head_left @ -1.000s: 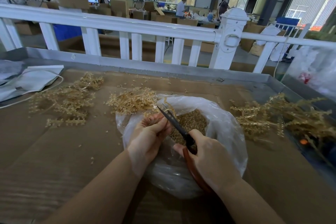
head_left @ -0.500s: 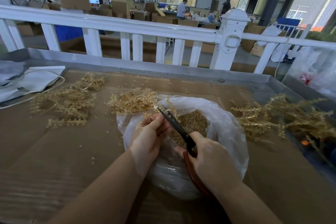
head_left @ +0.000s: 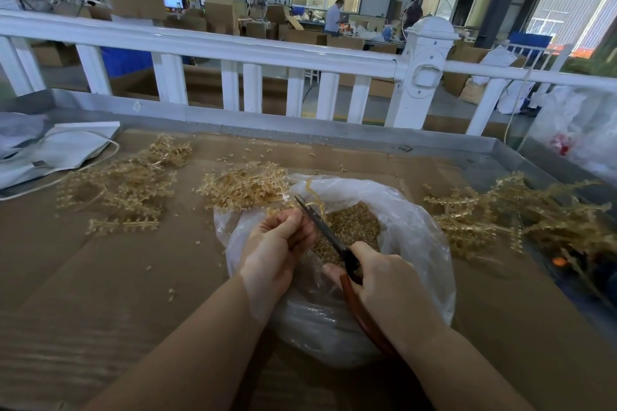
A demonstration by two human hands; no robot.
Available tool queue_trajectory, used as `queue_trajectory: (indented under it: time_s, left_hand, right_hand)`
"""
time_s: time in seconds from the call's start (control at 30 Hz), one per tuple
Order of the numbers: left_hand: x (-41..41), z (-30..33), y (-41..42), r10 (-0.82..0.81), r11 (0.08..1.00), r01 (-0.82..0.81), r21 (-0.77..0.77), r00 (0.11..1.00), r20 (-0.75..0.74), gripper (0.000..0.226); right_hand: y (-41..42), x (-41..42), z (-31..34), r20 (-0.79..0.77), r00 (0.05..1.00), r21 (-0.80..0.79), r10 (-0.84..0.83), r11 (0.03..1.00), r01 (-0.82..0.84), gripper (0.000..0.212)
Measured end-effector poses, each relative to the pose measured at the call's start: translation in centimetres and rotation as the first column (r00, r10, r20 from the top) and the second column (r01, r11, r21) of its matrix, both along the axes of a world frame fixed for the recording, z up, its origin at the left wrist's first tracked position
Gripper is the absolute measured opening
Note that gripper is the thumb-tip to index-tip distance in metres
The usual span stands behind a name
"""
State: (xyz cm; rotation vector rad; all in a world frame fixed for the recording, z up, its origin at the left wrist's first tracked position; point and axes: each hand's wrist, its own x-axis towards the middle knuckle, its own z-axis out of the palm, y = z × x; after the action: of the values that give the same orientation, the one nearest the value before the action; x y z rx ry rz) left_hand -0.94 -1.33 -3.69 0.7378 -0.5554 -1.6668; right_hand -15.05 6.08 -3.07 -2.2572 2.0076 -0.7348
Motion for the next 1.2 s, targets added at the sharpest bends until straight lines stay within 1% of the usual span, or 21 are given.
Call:
queue_trajectory:
  time_s: [0.13,0.27,0.43,0.53,0.67,0.97,1.1,1.2]
  left_hand:
    - [0.0,-0.2,-0.1,0.002,1.0,-0.002,-0.004,1.0,-0.006,0.024]
    - [0.0,-0.4,-0.2,0.007,1.0,-0.007,-0.025,1.0,-0.001,0.023]
    - [0.0,-0.4,0.0,-0.027,0.998,0.029,-0.048,0.999,0.04,0.022]
    - [0.0,-0.3,0.1,-0.039,0.999,0.041,-0.033,0.998,0.048,0.024]
    - [0.3,-0.3,0.0,-0.061,0.998,0.062,-0.02,0.997,0.041,0.02]
    - [0.3,-0.4,-0.2,-0.093,0.996,0.093,-0.019,0.996,0.001,0.021]
    - [0.3,-0.2,-0.1,-0.106,0.994,0.106,0.008,0.993,0.041,0.021]
    - [0.4,-0.1,0.1,-0.116,0.993,0.114,0.024,0.992,0.056,0.017]
  right_hand:
    - [0.0,-0.1,0.4,0.006,1.0,0.012,0.01,1.0,-0.01,0.036]
    - [0.2,0.0,0.6,0.056,0.998,0.017,0.022,1.0,-0.023,0.035]
    - [0.3,0.3,1.0,0.077,0.997,0.04,0.018,0.999,-0.021,0.035]
    - [0.1,0.6,1.1,0.097,0.995,0.052,0.025,0.998,-0.031,0.035]
    - [-0.3,0.7,1.1,0.119,0.992,0.063,0.039,0.997,-0.046,0.035]
    - [-0.6,0.7,0.8,0.083,0.996,0.049,0.027,0.998,-0.031,0.039]
    - [-0.6,0.8,0.9,0.088,0.996,0.03,0.023,0.999,-0.026,0.035]
    - [-0.7,0.9,0.9,0.085,0.996,0.028,0.032,0.999,-0.035,0.035]
